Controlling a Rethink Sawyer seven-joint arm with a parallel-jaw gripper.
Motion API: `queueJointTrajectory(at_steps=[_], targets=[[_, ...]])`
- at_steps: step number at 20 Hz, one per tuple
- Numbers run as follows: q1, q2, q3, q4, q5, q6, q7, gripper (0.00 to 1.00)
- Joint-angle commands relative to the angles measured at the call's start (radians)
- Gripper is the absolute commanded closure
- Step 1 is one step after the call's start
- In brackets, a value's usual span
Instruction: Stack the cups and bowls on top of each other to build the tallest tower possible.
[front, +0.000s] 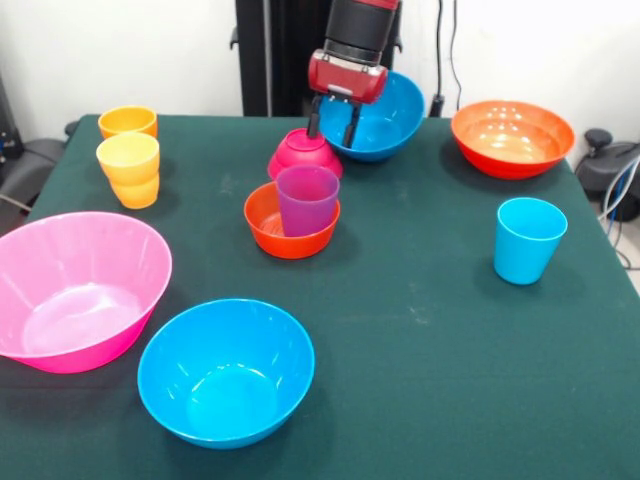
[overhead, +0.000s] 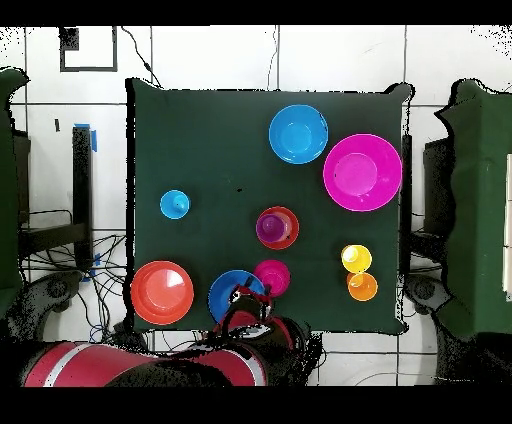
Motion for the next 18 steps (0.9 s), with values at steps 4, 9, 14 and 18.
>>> queueJointTrajectory(at_steps=[4,9,14,18], targets=[[-0.009,0.236,0.184,-0.238,0.128,0.01,0.081,1.0],[-0.034,0.202,0.215,-0.206,0.1,0.066,0.095,1.0],[-0.109,0.152,0.291,-0.158,0.026,0.107,0.114,1.0],[-0.168,0.112,0.336,-0.092,0.025,0.115,0.15,1.0]])
